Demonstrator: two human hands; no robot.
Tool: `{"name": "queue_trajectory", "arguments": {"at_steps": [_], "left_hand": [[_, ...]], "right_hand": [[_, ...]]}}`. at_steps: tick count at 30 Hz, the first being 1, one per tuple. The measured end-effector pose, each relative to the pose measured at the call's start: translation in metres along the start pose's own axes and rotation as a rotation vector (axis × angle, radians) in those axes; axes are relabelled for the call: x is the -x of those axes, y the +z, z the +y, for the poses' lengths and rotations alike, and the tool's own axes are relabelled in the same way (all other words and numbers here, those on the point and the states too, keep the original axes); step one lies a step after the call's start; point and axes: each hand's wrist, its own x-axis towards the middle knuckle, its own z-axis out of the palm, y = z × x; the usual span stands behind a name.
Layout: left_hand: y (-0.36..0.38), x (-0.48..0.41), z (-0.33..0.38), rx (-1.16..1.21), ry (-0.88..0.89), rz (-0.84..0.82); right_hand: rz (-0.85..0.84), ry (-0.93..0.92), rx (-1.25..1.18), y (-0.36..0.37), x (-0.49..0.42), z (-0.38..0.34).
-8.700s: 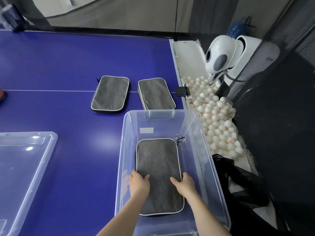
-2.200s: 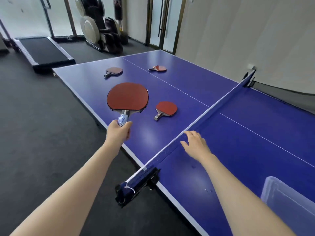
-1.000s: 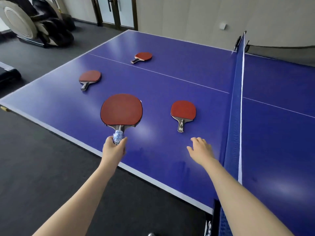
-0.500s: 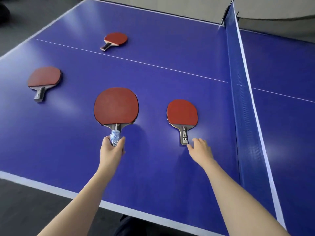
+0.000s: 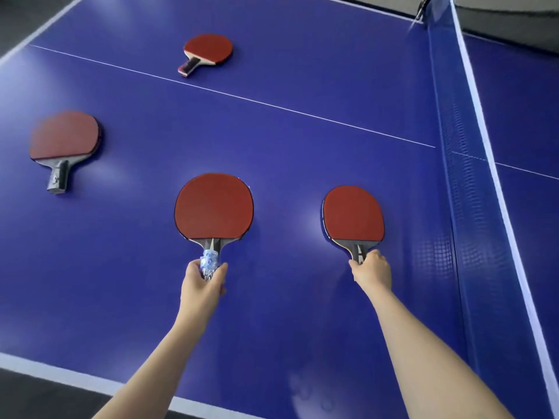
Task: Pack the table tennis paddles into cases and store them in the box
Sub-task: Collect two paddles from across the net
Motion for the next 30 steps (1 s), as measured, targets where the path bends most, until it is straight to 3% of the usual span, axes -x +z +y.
{"name": "queue_trajectory", "arguments": {"at_steps": [5,13,21,30], "left_hand": [[-0.005,-0.005,-0.003,0.044,0.016,-0.049],[0.024,-0.001,-0.007,0.114,0.025,-0.193],[0.065,0.01,-0.031,0.072,-0.019,-0.318],[0.072,0.006,-0.048,0.135,-0.095,-0.366]], "right_hand": [[-0.151,0.058,-0.203,-0.003,-0.006,-0.004],[-0.271,0.204,-0.945,-0.04,0.028,-0.017],[-0.313,0.125,-1.107,-0.019,0.104,-0.018],[-0.339,0.128,-1.123,0.032,0.134,-0.068]]}}
